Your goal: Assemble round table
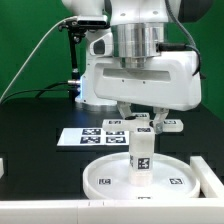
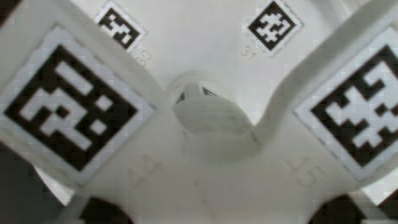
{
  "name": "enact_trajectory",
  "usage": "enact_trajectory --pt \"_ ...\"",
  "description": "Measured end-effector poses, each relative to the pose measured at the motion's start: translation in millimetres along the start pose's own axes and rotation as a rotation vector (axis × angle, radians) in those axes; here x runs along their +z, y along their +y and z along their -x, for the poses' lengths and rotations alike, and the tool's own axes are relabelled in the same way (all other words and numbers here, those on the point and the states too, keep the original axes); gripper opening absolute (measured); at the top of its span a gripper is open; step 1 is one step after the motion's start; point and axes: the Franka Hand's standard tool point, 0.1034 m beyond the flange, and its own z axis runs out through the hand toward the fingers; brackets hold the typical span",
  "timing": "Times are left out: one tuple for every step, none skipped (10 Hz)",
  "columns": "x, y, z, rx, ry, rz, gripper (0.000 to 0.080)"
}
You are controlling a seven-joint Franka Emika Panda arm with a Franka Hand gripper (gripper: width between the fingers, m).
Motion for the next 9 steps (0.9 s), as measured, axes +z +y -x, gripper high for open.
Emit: enact_trajectory --pt "0.0 0.2 -0.2 0.064 -0.003 -0.002 0.0448" --pt "0.1 0.2 -0.1 0.066 -0.003 -0.002 0.0448" --pt "0.7 0.3 0.2 0.058 -0.003 -0.001 0.0448" --pt "-0.5 0.1 1.1 0.04 -0.009 0.005 0.0587" --pt "-5.7 -2.6 2.1 0.014 -0.022 0.01 0.0632" --pt "-12.1 -5.2 2.2 -0.009 -0.029 0.008 0.0632" --pt "-18.5 -7.1 2.2 -0.033 -0.03 0.001 0.0646" --pt "-25.3 -9.7 1.7 -0.08 -0.028 -0.009 0.0646" --pt "-33.1 -12.7 0.4 -0.159 -0.023 -0.022 0.0649"
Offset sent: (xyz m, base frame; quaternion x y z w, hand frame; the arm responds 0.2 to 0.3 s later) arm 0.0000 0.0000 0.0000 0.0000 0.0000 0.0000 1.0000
